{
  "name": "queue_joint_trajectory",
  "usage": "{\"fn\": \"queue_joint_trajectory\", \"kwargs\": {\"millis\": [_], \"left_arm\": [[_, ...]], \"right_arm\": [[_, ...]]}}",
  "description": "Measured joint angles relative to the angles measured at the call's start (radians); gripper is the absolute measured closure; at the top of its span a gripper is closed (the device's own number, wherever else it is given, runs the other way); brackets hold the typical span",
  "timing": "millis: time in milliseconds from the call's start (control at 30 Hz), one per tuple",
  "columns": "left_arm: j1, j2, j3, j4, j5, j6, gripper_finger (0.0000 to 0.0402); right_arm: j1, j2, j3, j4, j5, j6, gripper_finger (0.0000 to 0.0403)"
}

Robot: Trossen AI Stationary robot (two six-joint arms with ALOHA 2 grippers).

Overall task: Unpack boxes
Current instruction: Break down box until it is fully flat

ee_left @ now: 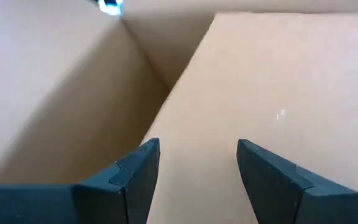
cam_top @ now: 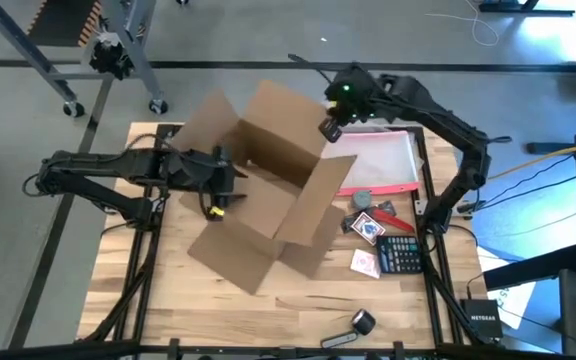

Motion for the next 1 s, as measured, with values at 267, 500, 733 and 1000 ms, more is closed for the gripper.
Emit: {"fn": "queue_joint_trajectory", "kwargs": {"millis": [267, 500, 733, 1000], "left_arm": [[0.053, 0.000, 0.120, -0.021, 0.018, -0.055, 0.0192], [0.189, 0.125, 0.278, -0.143, 0.245, -0.093, 0.0192], [0.330, 0.364, 0.563, -0.390, 0.385, -0.002, 0.0192], [0.419, 0.498, 0.618, -0.497, 0.650, 0.042, 0.0192]], "right_arm": [[0.085, -0.014, 0.185, -0.041, 0.001, -0.014, 0.0332], [0.216, -0.010, 0.259, -0.047, 0.015, -0.071, 0.0248], [0.369, -0.010, 0.276, -0.080, 0.074, -0.106, 0.0224], [0.502, -0.009, 0.193, -0.209, 0.176, -0.077, 0.0223]]}}
